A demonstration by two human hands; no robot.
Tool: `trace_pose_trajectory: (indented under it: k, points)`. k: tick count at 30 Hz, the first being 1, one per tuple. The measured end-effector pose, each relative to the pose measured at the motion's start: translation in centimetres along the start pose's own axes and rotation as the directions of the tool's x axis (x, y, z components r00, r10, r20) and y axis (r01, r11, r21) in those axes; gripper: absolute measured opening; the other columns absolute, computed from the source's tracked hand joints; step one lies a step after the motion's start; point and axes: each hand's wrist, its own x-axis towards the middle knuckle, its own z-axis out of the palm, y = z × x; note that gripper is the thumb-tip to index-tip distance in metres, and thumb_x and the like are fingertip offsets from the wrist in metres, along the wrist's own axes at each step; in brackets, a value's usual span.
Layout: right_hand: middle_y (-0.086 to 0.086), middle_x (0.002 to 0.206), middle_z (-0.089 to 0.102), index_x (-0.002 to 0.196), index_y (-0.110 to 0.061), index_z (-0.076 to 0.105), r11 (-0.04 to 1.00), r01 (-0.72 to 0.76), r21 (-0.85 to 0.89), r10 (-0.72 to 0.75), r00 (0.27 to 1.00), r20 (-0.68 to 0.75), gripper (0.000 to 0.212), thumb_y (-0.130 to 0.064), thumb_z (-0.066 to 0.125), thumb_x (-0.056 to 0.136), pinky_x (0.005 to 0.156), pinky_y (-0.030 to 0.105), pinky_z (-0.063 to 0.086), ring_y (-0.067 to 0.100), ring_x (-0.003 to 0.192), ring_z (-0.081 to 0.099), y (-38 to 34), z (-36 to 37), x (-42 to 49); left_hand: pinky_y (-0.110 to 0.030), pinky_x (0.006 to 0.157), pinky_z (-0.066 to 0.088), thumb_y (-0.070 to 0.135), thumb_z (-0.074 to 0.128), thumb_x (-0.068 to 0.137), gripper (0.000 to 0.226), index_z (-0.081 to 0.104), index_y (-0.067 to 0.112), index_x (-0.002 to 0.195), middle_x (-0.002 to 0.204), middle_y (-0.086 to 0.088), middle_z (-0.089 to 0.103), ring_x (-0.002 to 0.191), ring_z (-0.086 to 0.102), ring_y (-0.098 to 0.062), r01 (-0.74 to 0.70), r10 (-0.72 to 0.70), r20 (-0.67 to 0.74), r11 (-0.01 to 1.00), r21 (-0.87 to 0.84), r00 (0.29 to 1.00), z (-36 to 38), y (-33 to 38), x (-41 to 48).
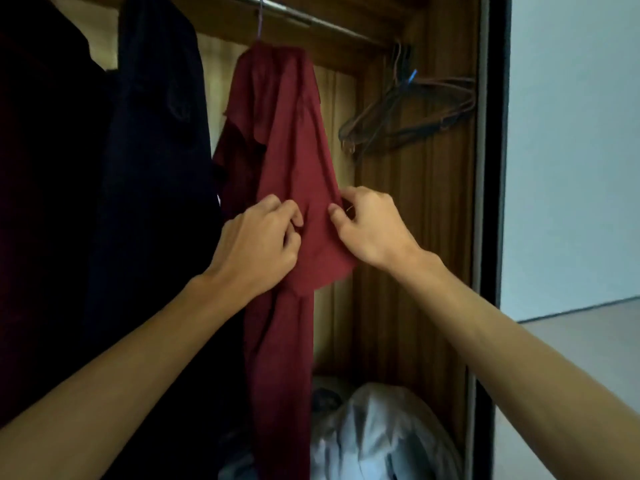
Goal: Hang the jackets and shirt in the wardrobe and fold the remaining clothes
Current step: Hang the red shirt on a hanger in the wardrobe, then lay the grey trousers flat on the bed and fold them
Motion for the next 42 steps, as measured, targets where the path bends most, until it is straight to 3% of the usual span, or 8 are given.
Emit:
trace_pose_trajectory:
  k: [5, 9, 14, 18, 24, 30, 34, 42]
  points:
    - [0.004, 0.104, 0.068, 0.110, -0.013, 0.069, 0.992, -0.111, 0.068, 0.100, 0.985, 0.143, 0.023, -0.023, 0.053, 0.097, 0.079, 0.036, 0.054, 0.019, 0.089, 0.064, 1.6, -1.6, -9.2, -0.037, 0.065, 0.055, 0.018, 0.056, 0.090, 0.013, 0.067, 0.022, 0.097, 0.094, 0.009, 0.058, 0.069, 0.059, -0.014, 0.049, -0.040, 0.188, 0.998, -0.042, 0.981, 0.8, 4.0, -7.3]
    - [0.009, 0.111, 0.067, 0.120, -0.012, 0.066, 0.976, -0.213, 0.046, 0.198, 0.955, 0.222, 0.027, -0.022, 0.056, 0.097, 0.087, 0.037, 0.053, 0.023, 0.099, 0.065, 2.8, -3.1, -16.5, -0.037, 0.072, 0.055, 0.023, 0.058, 0.089, 0.015, 0.067, 0.026, 0.101, 0.096, 0.009, 0.061, 0.078, 0.065, -0.018, 0.151, -0.118, 0.363, 0.987, -0.064, 0.924, 0.8, 8.2, -12.6]
    - [0.011, 0.122, 0.065, 0.129, -0.011, 0.062, 0.963, -0.270, -0.023, 0.264, 0.912, 0.314, 0.036, -0.024, 0.057, 0.096, 0.095, 0.035, 0.051, 0.025, 0.106, 0.065, 2.2, -5.9, -24.3, -0.037, 0.076, 0.056, 0.024, 0.063, 0.087, 0.013, 0.070, 0.027, 0.098, 0.088, 0.010, 0.066, 0.079, 0.066, -0.014, 0.316, -0.220, 0.469, 0.939, -0.135, 0.855, -0.7, 11.8, -17.9]
    - [0.014, 0.115, 0.065, 0.126, -0.011, 0.062, 0.952, -0.283, -0.117, 0.306, 0.879, 0.366, 0.033, -0.023, 0.057, 0.096, 0.090, 0.039, 0.049, 0.031, 0.104, 0.061, 0.4, -9.0, -29.9, -0.037, 0.075, 0.056, 0.024, 0.066, 0.083, 0.011, 0.071, 0.026, 0.092, 0.080, 0.012, 0.069, 0.078, 0.067, -0.014, 0.391, -0.231, 0.541, 0.898, -0.201, 0.809, -1.8, 15.0, -21.8]
    - [0.008, 0.124, 0.062, 0.130, -0.013, 0.060, 0.884, -0.414, -0.216, 0.464, 0.829, 0.312, 0.036, -0.027, 0.055, 0.097, 0.098, 0.044, 0.047, 0.030, 0.114, 0.057, -2.4, -12.9, -36.4, -0.041, 0.076, 0.056, 0.041, 0.054, 0.075, 0.031, 0.071, 0.026, 0.096, 0.084, 0.006, 0.073, 0.082, 0.070, -0.021, 0.401, -0.136, 0.621, 0.862, -0.310, 0.772, -2.1, 18.6, -24.3]
    - [0.001, 0.136, 0.058, 0.137, -0.016, 0.056, 0.777, -0.537, -0.327, 0.615, 0.757, 0.218, 0.039, -0.029, 0.054, 0.100, 0.106, 0.031, 0.041, 0.022, 0.126, 0.052, -5.5, -16.5, -40.7, -0.040, 0.078, 0.055, 0.044, 0.055, 0.078, 0.028, 0.070, 0.029, 0.096, 0.087, 0.009, 0.073, 0.087, 0.070, -0.019, 0.358, 0.010, 0.658, 0.833, -0.422, 0.753, -2.7, 20.5, -25.6]
    - [-0.003, 0.140, 0.056, 0.138, -0.020, 0.055, 0.669, -0.646, -0.369, 0.724, 0.679, 0.123, 0.039, -0.029, 0.055, 0.100, 0.100, 0.018, 0.034, 0.015, 0.128, 0.050, -9.1, -18.1, -43.4, -0.038, 0.078, 0.054, 0.037, 0.061, 0.086, 0.017, 0.068, 0.028, 0.098, 0.088, 0.010, 0.072, 0.089, 0.069, -0.018, 0.307, 0.157, 0.676, 0.802, -0.512, 0.720, -3.4, 21.3, -27.4]
    - [-0.004, 0.139, 0.057, 0.136, -0.022, 0.056, 0.423, -0.777, -0.467, 0.864, 0.501, -0.052, 0.040, -0.028, 0.061, 0.097, 0.104, 0.031, 0.043, 0.016, 0.125, 0.050, -16.4, -20.5, -49.8, -0.032, 0.081, 0.055, 0.038, 0.065, 0.091, 0.018, 0.068, 0.029, 0.106, 0.100, 0.011, 0.070, 0.094, 0.066, -0.011, 0.295, 0.440, 0.657, 0.644, -0.706, 0.612, -5.7, 26.5, -33.1]
